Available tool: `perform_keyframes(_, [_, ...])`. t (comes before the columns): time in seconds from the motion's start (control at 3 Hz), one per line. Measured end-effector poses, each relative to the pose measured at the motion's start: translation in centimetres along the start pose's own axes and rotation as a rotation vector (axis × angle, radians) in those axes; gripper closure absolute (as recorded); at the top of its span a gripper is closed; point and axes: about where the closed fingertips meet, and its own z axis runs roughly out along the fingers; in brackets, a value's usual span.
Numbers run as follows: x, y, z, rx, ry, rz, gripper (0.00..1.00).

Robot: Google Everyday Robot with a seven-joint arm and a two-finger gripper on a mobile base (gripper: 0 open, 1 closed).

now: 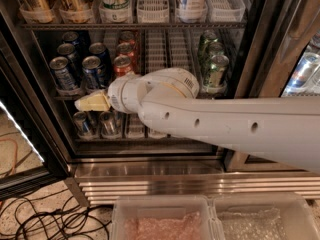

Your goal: Pick pepsi can from middle shelf of fridge

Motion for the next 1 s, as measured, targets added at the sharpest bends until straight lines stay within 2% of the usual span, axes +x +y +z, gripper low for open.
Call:
perform_keyframes(0.33, [0.79,2.94,1.79,-0.069,-0.017,0.053,0.00])
perform_keyframes(1.0, [0.46,2.69,1.60,-0.065,-0.026,0.044,0.00])
